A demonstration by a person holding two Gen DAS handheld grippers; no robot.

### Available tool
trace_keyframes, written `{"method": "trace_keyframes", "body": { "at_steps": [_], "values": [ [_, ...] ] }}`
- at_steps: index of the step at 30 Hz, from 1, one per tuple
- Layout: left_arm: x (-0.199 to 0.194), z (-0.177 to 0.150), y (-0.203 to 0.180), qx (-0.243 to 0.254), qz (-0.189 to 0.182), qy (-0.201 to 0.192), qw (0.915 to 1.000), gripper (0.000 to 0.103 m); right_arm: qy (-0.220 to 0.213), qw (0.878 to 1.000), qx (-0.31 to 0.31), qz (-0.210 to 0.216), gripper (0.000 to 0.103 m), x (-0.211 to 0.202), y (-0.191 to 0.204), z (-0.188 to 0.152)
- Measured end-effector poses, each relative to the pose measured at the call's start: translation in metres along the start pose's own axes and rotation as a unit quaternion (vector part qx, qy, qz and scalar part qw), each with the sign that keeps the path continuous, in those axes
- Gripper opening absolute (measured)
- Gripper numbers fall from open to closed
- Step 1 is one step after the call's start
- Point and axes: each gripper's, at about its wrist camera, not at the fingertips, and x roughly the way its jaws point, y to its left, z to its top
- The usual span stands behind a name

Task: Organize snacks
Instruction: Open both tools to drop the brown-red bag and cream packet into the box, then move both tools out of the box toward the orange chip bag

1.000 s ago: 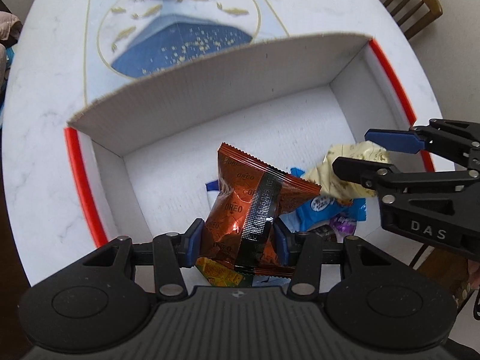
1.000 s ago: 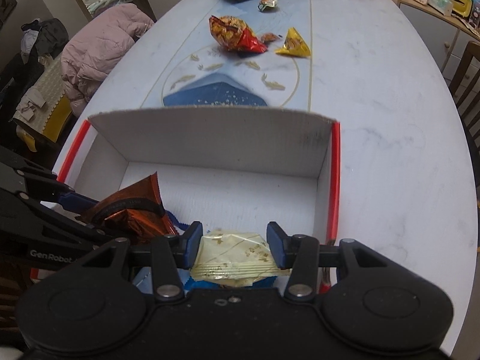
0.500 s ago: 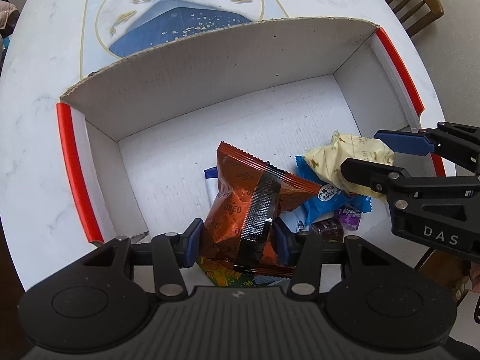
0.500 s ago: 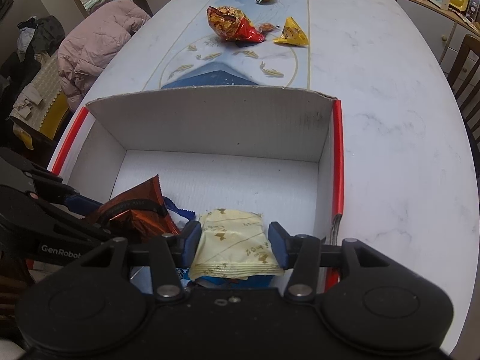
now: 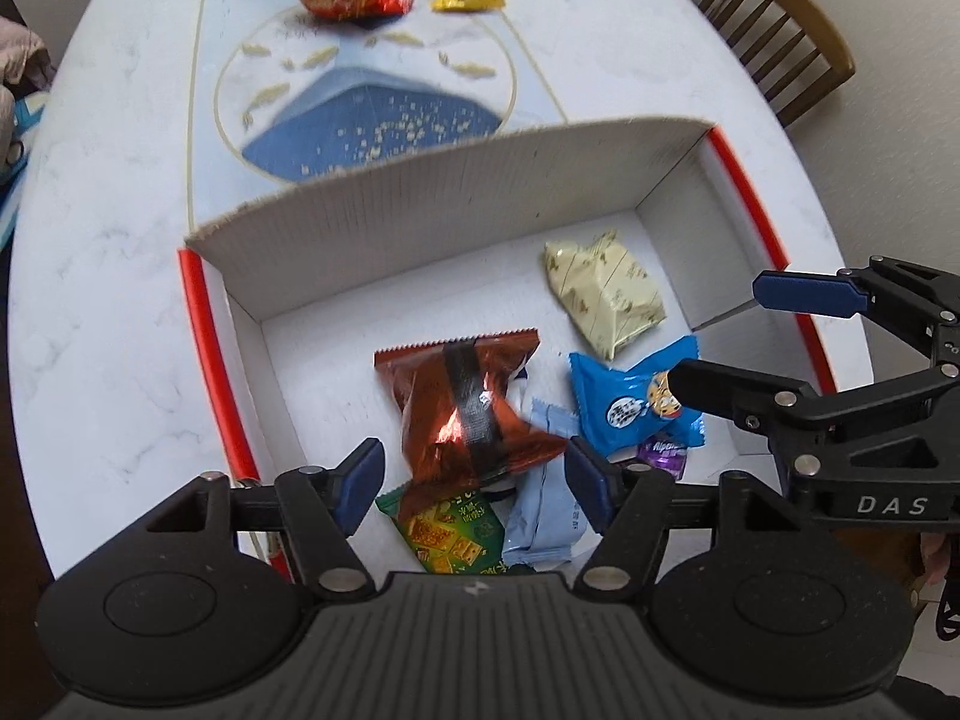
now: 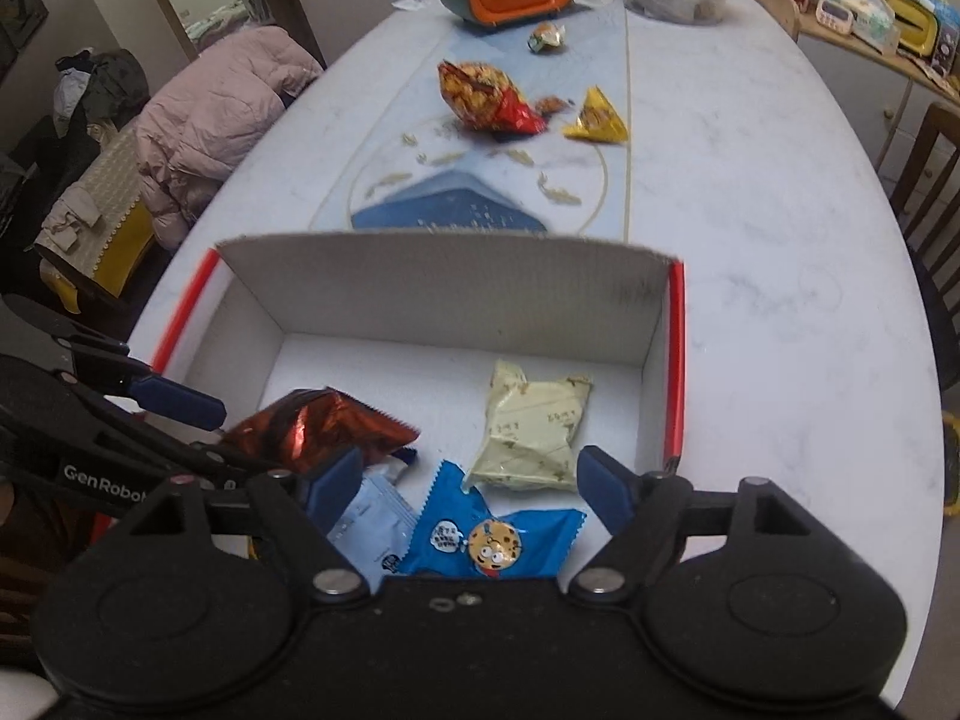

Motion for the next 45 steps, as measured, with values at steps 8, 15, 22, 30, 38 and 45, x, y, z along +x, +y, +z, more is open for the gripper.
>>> {"method": "trace_keyframes", "body": {
  "at_steps": [8, 15, 22, 30, 38, 45],
  "values": [
    [-0.032, 0.0, -0.007, 0.008, 0.007, -0.048, 0.9988, 0.069, -0.04, 0.999, -0.014, 0.007, 0.09, -0.028, 0.009, 0.01],
    [-0.064, 0.003, -0.005, 0.005, 0.0, -0.088, 0.9961, 0.075, -0.075, 0.997, -0.018, 0.01, 0.097, -0.053, 0.012, 0.024],
    [-0.089, 0.022, 0.002, -0.008, -0.008, -0.127, 0.9919, 0.084, -0.1, 0.994, -0.032, 0.006, 0.1, -0.071, 0.012, 0.051],
    [-0.106, 0.065, 0.012, -0.031, -0.01, -0.16, 0.9865, 0.093, -0.117, 0.991, -0.059, -0.007, 0.1, -0.079, -0.001, 0.095],
    [-0.112, 0.137, 0.018, -0.04, 0.025, -0.178, 0.983, 0.097, -0.111, 0.99, -0.087, -0.014, 0.1, -0.067, -0.031, 0.154],
    [-0.115, 0.21, 0.02, -0.028, 0.066, -0.192, 0.9788, 0.097, -0.107, 0.989, -0.097, -0.022, 0.1, -0.043, -0.065, 0.208]
  ]
}}
